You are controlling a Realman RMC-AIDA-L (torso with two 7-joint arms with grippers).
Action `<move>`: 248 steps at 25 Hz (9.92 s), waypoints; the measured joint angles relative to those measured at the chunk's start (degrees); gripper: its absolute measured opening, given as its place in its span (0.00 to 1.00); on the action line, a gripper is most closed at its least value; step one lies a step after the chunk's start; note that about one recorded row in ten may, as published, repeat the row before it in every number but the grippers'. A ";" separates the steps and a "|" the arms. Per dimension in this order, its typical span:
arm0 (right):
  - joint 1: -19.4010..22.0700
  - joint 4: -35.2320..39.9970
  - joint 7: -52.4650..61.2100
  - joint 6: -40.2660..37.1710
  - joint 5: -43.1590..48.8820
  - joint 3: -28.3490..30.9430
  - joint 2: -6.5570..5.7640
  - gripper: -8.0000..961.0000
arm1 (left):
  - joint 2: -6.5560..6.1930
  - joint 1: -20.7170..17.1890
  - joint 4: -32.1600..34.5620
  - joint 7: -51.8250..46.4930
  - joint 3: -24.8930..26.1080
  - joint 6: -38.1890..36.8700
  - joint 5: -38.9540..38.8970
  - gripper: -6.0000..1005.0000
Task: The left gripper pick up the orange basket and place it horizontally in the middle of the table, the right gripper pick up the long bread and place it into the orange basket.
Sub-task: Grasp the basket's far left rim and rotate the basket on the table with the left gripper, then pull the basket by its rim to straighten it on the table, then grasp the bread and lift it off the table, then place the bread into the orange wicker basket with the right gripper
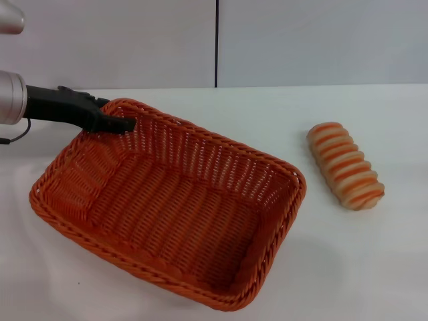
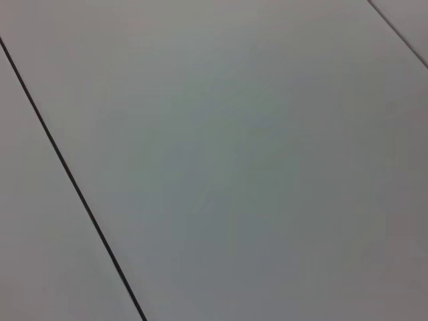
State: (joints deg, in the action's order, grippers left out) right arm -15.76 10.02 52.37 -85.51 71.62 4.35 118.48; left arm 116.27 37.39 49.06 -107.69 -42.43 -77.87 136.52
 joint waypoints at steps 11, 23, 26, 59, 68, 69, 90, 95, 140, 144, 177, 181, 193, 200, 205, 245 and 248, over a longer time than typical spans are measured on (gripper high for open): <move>0.16 0.00 0.67 0.65 0.00 0.13 0.00 0.81 | 0.11 0.11 0.81 -0.88 -0.90 0.17 0.61 0.69; 0.61 0.44 2.08 0.66 -0.04 1.10 -0.04 0.81 | 0.15 0.05 4.14 -3.96 -0.59 -3.46 0.27 0.23; 0.52 0.71 2.38 0.75 -0.08 1.10 -0.07 0.81 | 0.06 -0.02 4.20 -4.33 -0.42 -3.85 0.22 0.22; -2.37 0.36 2.92 3.43 0.29 0.40 -0.71 0.81 | -3.79 -9.67 -3.62 -19.89 10.92 -12.27 -15.25 0.20; -2.39 0.50 2.92 4.89 0.37 0.38 -0.71 0.81 | -0.75 -13.15 -3.71 -19.89 10.84 -12.35 -17.57 0.20; -2.48 0.53 2.92 5.08 0.41 0.33 -0.70 0.81 | -0.41 -13.20 -3.71 -19.54 10.40 -12.35 -17.35 0.20; -2.52 0.71 2.91 5.11 0.62 -0.40 -0.70 0.81 | -0.67 -14.14 -3.74 -18.72 8.89 -11.88 -17.21 0.47; -2.52 1.02 3.95 5.11 0.63 -2.91 -1.10 0.81 | -1.93 -14.41 -3.47 -16.94 9.68 -11.54 -17.39 0.55; -27.53 32.67 68.21 -4.26 73.32 -45.51 -8.85 0.81 | 1.50 -18.23 -16.30 23.07 24.41 -15.44 -44.13 0.81; -28.55 31.13 68.75 -2.72 73.56 -48.65 -8.53 0.81 | 1.50 -18.23 -16.42 23.14 24.41 -15.67 -44.16 0.81; -33.50 23.01 69.28 5.95 75.07 -54.26 -7.64 0.80 | 1.38 -17.62 -18.42 24.72 24.41 -15.39 -44.04 0.81; -33.47 23.21 69.07 6.18 75.07 -54.31 -7.64 0.79 | 1.36 -17.62 -18.55 25.06 24.41 -15.37 -44.08 0.81; -32.62 25.56 68.75 6.32 75.07 -55.78 -6.59 0.47 | 1.32 -17.54 -18.56 25.08 24.42 -15.28 -44.08 0.81; -32.40 26.21 68.73 6.20 75.02 -55.76 -6.24 0.43 | 1.32 -17.35 -18.56 25.09 24.42 -15.36 -43.97 0.81; -31.90 27.04 68.70 5.90 74.70 -55.67 -5.98 0.41 | 1.22 -17.35 -18.56 25.01 24.41 -15.54 -44.01 0.81; -16.02 46.55 63.71 6.15 48.31 -48.03 -2.91 0.15 | 1.04 -16.91 -18.56 24.56 24.42 -15.71 -44.06 0.81; -14.03 48.23 59.48 3.69 39.82 -48.13 -2.30 0.15 | 1.06 -16.84 -18.56 24.64 24.41 -15.74 -44.07 0.81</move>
State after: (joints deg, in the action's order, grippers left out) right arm -29.79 58.25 111.85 -81.83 111.44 -43.78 116.18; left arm 117.33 20.55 30.50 -83.05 -18.02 -93.61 92.46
